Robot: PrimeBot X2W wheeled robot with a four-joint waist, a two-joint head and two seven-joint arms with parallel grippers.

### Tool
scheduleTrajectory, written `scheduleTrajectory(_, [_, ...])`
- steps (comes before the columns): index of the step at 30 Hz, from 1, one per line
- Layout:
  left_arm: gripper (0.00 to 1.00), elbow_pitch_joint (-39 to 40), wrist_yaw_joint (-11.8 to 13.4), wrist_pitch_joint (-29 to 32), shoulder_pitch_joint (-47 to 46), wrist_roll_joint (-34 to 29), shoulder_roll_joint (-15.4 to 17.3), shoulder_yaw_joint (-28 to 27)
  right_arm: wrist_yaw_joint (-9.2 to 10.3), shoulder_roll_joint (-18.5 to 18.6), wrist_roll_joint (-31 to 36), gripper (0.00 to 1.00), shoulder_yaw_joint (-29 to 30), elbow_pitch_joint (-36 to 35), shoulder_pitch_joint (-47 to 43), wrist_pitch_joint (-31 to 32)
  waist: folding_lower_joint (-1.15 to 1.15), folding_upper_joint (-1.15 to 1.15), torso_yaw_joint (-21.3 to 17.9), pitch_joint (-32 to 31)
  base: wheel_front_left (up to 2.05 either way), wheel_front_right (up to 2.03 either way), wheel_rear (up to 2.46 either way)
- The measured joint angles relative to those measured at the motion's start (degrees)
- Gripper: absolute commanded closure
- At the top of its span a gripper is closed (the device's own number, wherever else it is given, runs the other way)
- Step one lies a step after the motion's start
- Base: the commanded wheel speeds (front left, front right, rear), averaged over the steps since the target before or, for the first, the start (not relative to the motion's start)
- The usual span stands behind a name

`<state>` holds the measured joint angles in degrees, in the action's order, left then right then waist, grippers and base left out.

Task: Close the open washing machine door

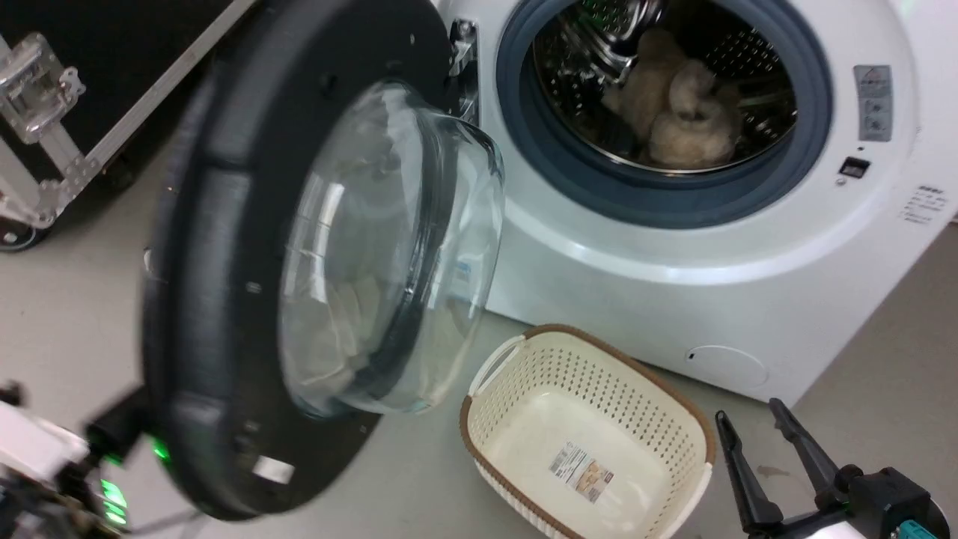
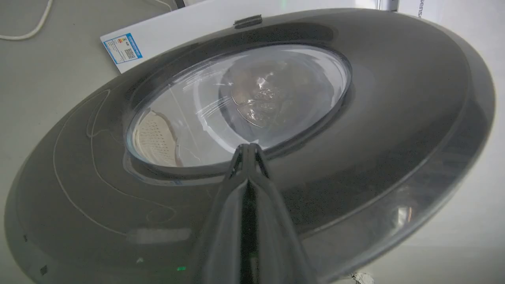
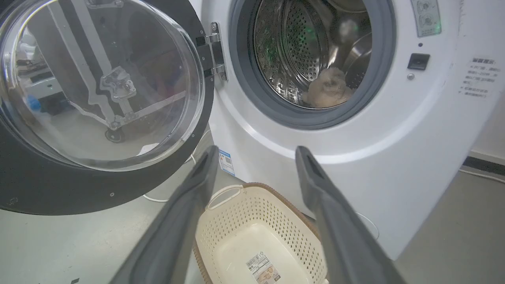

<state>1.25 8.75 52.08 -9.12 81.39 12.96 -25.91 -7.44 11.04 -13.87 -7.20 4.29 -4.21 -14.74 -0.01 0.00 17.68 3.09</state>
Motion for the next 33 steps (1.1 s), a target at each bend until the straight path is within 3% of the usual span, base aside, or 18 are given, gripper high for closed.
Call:
scheduleTrajectory(7, [1.0, 5.91, -0.63, 0.99, 7.9, -0.94, -8.21, 9.67, 0.0, -1.83, 1.33, 0.0, 4.04, 0.76, -0.02, 0.0, 0.0, 0.0, -3.33, -2.08, 0.0, 0.0, 0.0])
scheduleTrajectory(15, [1.0, 3.65, -3.87, -5.49, 10.54, 4.02, -9.67, 20.6, 0.0, -1.64, 1.35, 0.0, 7.19, 0.74, -0.04, 0.0, 0.0, 0.0, -8.61, -1.36, 0.0, 0.0, 0.0])
scheduleTrajectory(18, [1.0, 1.24, -5.54, -11.76, 10.4, 7.5, -9.7, 26.66, 0.0, -1.13, 1.34, 0.0, 6.79, 0.67, 0.08, 0.0, 0.01, 0.0, -11.18, -0.56, 0.0, 0.0, 0.0])
scheduleTrajectory(19, [1.0, -1.78, -7.61, -18.23, 8.99, 10.25, -9.9, 32.66, 0.0, -0.26, 1.15, 0.0, 6.69, 0.53, 0.48, 0.0, 0.01, 0.0, -13.99, 0.63, 0.0, 0.0, 0.0])
scheduleTrajectory(23, [1.0, -6.49, -10.54, -26.91, 3.64, 13.14, -10.0, 39.32, 0.0, 0.53, 0.4, 0.0, 6.27, 0.48, 1.86, 0.0, 0.01, 0.0, -18.05, 2.61, 0.0, 0.0, 0.0])
scheduleTrajectory(33, [1.0, -19.31, -14.95, -53.39, -13.96, 18.69, -10.02, 47.99, 0.0, 0.92, -1.47, 0.0, 4.47, 0.78, 4.48, 0.0, 0.02, 0.01, -28.26, 7.9, 0.0, 0.0, 0.0])
